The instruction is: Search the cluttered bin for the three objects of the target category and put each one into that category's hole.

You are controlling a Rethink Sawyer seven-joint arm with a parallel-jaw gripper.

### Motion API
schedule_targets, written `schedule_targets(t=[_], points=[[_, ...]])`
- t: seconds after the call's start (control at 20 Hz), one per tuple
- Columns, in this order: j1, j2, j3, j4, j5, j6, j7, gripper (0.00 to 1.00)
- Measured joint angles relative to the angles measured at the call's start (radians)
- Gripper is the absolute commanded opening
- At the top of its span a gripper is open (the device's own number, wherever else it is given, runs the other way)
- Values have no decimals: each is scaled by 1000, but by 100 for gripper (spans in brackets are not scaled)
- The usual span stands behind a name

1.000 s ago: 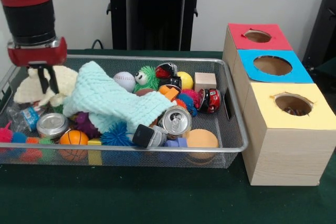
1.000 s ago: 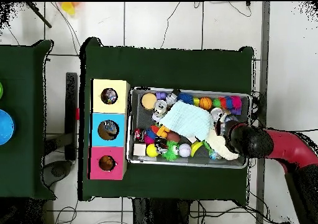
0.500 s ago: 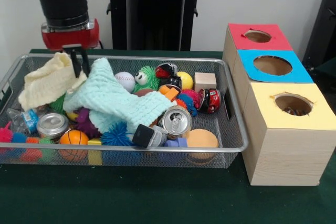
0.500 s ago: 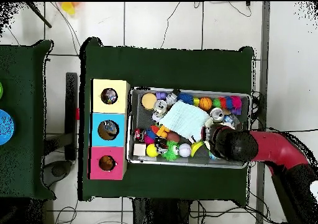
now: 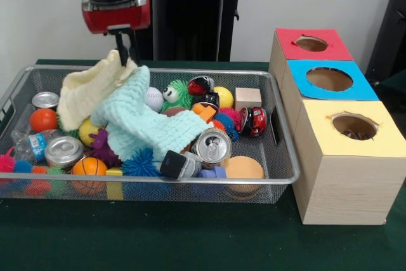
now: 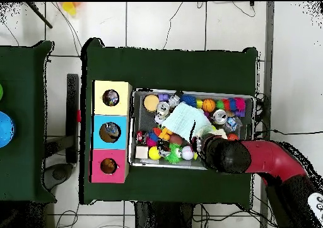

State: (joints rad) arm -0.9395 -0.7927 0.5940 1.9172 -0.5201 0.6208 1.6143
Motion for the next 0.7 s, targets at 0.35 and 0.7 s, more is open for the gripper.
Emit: schedule_targets(t=[0.35, 0.7], points=[[78, -153, -6, 76, 132, 11, 0, 0], [134, -220, -15, 104, 190, 11, 0, 100]])
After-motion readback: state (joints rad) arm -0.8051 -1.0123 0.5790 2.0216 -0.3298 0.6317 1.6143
